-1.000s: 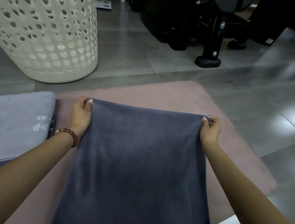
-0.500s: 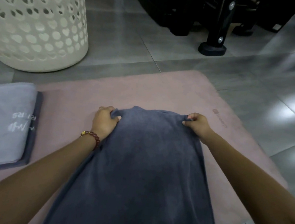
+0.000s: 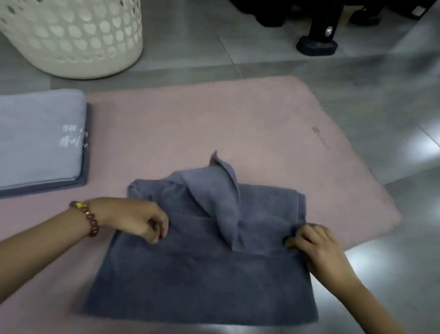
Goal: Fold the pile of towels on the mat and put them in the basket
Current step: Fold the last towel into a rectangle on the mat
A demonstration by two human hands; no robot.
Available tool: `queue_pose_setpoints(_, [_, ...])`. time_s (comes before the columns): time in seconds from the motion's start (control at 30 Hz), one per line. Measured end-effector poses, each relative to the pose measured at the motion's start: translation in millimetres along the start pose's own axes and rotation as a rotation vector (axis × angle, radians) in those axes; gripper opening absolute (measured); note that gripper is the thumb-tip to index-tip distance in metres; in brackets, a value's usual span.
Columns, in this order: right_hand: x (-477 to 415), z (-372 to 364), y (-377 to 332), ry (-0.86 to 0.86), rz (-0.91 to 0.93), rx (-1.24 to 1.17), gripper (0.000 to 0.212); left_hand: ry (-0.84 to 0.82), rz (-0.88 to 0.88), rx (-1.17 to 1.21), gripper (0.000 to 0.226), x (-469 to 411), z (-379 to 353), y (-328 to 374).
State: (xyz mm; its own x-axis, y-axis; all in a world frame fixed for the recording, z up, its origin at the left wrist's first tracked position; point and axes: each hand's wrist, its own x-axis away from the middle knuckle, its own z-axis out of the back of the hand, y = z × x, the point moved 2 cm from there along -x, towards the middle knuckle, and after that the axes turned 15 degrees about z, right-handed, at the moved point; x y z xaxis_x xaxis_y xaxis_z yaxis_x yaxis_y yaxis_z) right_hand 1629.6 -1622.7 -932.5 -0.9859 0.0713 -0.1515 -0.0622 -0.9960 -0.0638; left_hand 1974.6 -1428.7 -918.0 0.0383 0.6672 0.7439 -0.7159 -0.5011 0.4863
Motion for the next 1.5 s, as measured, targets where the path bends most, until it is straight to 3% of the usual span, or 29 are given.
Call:
queue_pose_setpoints(0.07, [19, -2, -3, -0.061, -0.167, -0.092, 0.043, -0.045, 0.045, 0.171, 0.008, 4, 1, 5])
queue_pose_setpoints(0.1, [20, -1, -6, -0.072, -0.234, -0.124, 0.045, 0.051, 0.032, 0.294, 0.011, 4, 8, 10])
queue_pose_setpoints(0.17, [12, 1, -14, -0.073, -0.324, -0.127, 0.045, 0.417, -0.085, 0.438, 0.033, 2, 29, 17])
queue_pose_setpoints(0.23, [-2, 4, -23, -0.062, -0.386, -0.093, 0.036, 0.741, -0.243, 0.214, 0.041, -4, 46, 28])
queue_pose_setpoints(0.27, [-9, 4, -28, -0.073, -0.413, -0.086, 0.031, 0.804, -0.276, 0.014, 0.045, -10, 48, 35])
queue_pose_setpoints(0.33, [-23, 0, -35, -0.169, -0.467, -0.123, 0.028, 0.725, -0.260, -0.334, 0.059, -28, 45, 53])
queue_pose_setpoints(0.4, [-29, -6, -39, -0.285, -0.494, -0.161, 0.038, 0.585, -0.253, -0.598, 0.064, -45, 32, 74])
queue_pose_setpoints(0.5, [-27, -3, -36, -0.262, -0.494, -0.229, 0.049, 0.551, -0.290, -0.763, 0.043, -60, 20, 89])
queue_pose_setpoints(0.63, [-16, 2, -25, -0.104, -0.429, -0.366, 0.030, 0.646, -0.230, -0.531, 0.019, -57, 30, 77])
queue_pose_setpoints(0.8, [-20, 20, -2, 0.066, -0.512, -0.705, 0.022, 0.820, -0.296, 0.125, 0.030, -31, 57, 58])
queue_pose_setpoints(0.9, [-32, 36, 27, 0.345, -0.650, -0.684, 0.019, 0.971, -0.249, 0.444, 0.032, -17, 79, 41])
queue_pose_setpoints(1.0, [-49, 55, 47, 0.703, -0.746, -0.560, 0.023, 1.284, -0.182, 0.541, 0.026, -4, 102, 26])
queue_pose_setpoints(1.07, [-58, 64, 43, 0.822, -0.699, -0.519, 0.033, 1.406, -0.210, 0.448, 0.027, 10, 106, 29])
queue_pose_setpoints(1.2, [-41, 43, 16, 0.766, -0.605, -0.469, 0.035, 1.325, -0.382, 0.294, 0.026, 32, 57, 26])
queue_pose_setpoints(1.33, [7, 4, -4, 0.557, -0.532, -0.444, 0.012, 1.136, -0.328, 0.148, 0.026, 36, -20, -15])
queue_pose_setpoints(1.5, [37, -24, -18, 0.389, -0.535, -0.399, 0.014, 0.991, -0.211, -0.063, 0.014, 38, -70, -53])
